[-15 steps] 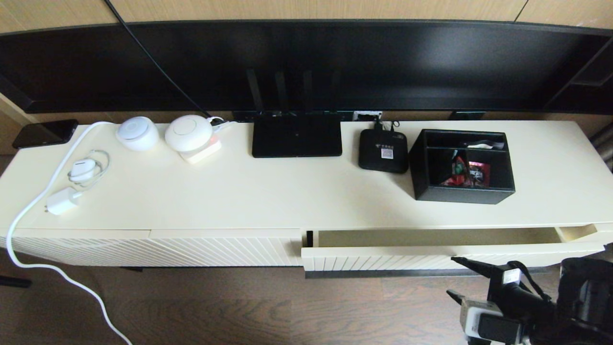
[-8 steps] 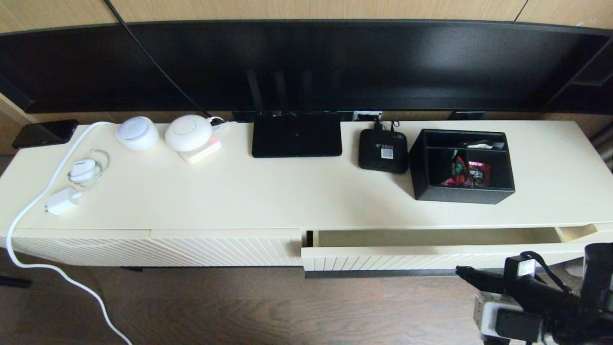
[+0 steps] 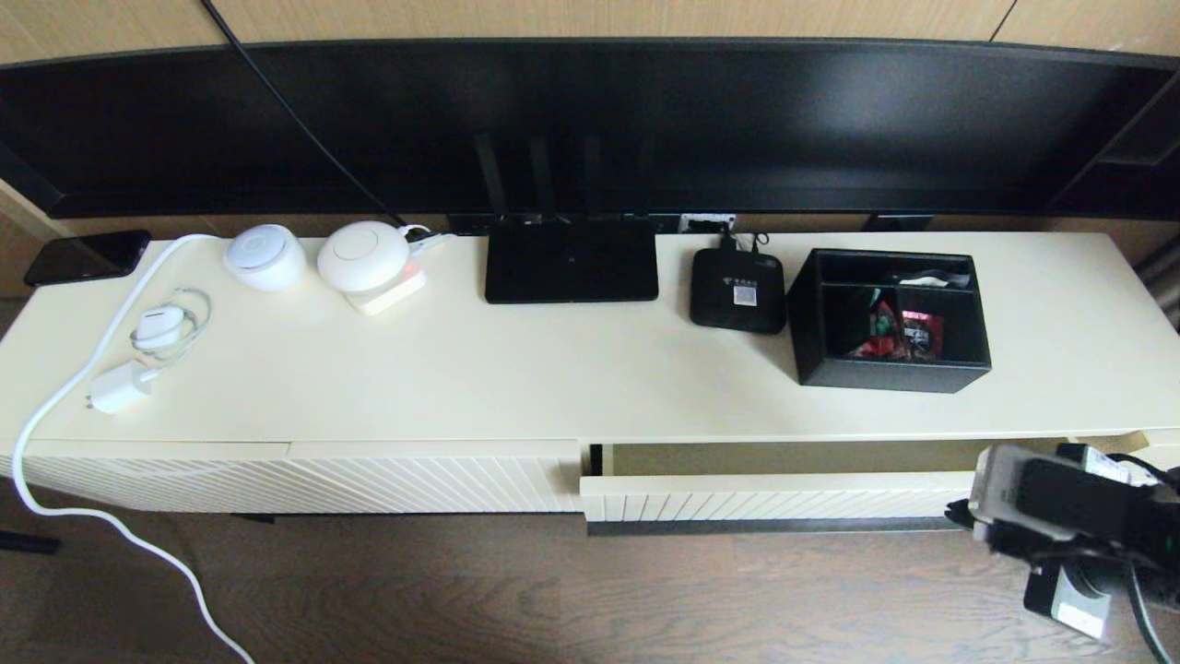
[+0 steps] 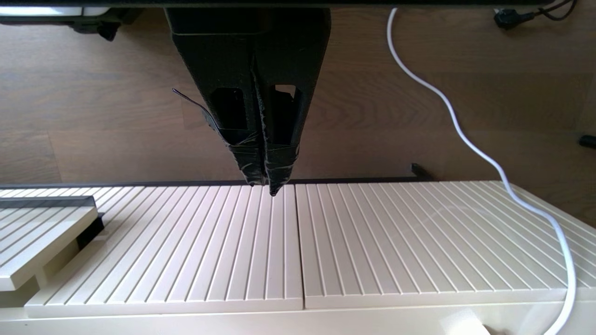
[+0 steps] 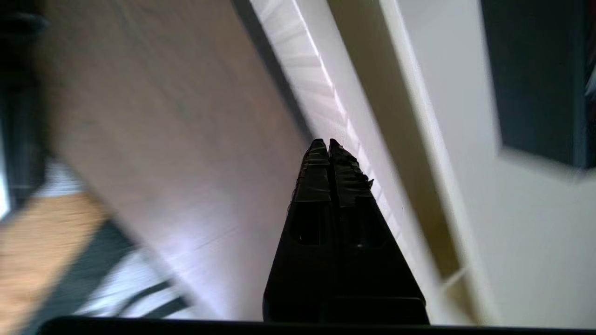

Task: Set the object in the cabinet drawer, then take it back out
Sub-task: Open the drawer

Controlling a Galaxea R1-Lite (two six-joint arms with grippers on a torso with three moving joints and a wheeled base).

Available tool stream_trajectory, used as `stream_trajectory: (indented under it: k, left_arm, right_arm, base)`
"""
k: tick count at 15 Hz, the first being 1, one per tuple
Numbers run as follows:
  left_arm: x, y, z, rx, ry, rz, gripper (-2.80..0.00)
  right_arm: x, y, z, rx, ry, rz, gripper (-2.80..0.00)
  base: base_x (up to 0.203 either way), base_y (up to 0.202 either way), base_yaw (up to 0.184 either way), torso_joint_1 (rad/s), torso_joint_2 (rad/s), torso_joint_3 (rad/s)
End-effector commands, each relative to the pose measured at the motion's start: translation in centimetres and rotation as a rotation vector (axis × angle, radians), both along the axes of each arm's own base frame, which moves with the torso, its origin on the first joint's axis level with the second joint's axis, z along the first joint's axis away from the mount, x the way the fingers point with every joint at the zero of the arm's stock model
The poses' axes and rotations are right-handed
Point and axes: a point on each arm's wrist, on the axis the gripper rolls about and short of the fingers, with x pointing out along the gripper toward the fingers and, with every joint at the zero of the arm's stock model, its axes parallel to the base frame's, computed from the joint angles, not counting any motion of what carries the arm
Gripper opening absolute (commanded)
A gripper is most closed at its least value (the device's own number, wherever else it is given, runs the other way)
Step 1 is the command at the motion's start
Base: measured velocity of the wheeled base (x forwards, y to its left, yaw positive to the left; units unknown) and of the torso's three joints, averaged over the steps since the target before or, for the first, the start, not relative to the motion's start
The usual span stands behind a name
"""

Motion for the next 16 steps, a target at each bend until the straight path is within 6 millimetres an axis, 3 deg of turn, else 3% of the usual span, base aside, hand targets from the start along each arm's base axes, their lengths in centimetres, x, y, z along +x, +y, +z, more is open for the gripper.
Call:
stream_trajectory:
  k: [1, 4, 8, 16]
  left_arm:
    - [0.0, 0.0, 0.0, 0.0, 0.002, 0.0, -2.8]
    - [0.0, 0.0, 0.0, 0.0, 0.002, 0.0, -2.8]
    - [0.0, 0.0, 0.0, 0.0, 0.002, 0.0, -2.8]
    - [0.0, 0.0, 0.0, 0.0, 0.002, 0.0, -2.8]
  right_arm:
    - [0.0, 0.0, 0.8, 0.08, 0.093, -0.132, -2.8]
    - [0.3, -0.1, 1.9, 0.189, 0.242, -0.341, -2.8]
    - [3.1, 1.6, 1.8, 0.467, 0.369, -0.655, -2.8]
    - [7.1, 3.3, -0.3, 0.483, 0.245, -0.713, -2.8]
  base:
    - [0.0, 0.0, 0.0, 0.0, 0.0, 0.0]
    - [0.0, 0.0, 0.0, 0.0, 0.0, 0.0]
    - [0.0, 0.0, 0.0, 0.0, 0.0, 0.0]
    - [0.0, 0.0, 0.0, 0.0, 0.0, 0.0]
